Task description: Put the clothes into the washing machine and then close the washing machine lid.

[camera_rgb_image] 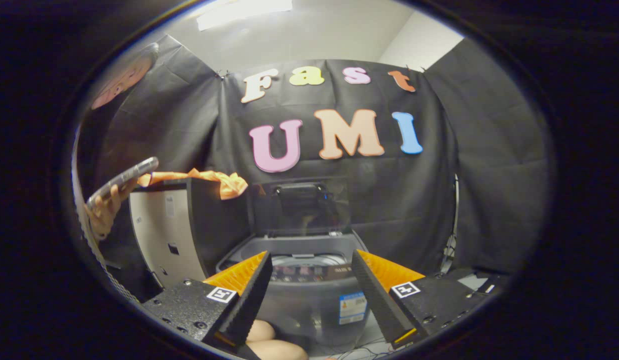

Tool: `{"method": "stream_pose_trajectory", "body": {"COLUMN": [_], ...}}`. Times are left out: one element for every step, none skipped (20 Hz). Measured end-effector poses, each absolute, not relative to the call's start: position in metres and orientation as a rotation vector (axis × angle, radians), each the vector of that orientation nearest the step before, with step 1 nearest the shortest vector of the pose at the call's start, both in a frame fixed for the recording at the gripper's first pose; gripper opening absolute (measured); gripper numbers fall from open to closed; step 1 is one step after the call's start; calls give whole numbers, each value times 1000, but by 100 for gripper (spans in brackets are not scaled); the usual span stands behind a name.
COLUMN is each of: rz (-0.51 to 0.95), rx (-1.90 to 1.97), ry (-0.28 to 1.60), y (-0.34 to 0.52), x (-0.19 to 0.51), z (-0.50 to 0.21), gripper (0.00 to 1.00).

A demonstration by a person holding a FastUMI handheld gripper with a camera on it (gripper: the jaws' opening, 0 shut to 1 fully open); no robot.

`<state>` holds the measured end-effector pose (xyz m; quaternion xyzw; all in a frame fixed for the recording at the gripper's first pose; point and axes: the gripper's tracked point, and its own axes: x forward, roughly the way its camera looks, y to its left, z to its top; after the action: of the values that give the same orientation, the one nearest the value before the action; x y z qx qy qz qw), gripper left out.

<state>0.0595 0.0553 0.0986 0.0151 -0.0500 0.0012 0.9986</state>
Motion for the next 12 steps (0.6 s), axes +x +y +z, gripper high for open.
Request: {"method": "stream_pose_trajectory", "body": {"rz": [19, 43, 68, 98, 127, 156, 185, 218, 246, 275, 303, 330], "rx": [27, 26, 28, 30, 31, 27, 21, 8, -10, -31, -53, -67], "ry": [-93, -98, -102, -104, -105, -105, -106, -106, -98, -93, -86, -89], "y": [68, 82, 99, 117, 135, 154, 173, 193, 214, 234, 255, 276], "x": [70, 81, 91, 102, 115, 126, 137, 148, 158, 168, 179, 189], "z": [113, 131, 150, 168, 184, 200, 216, 233, 244, 257, 268, 280], "gripper": [97, 97, 97, 97, 97, 97, 97, 97, 97, 97, 97, 97]}}
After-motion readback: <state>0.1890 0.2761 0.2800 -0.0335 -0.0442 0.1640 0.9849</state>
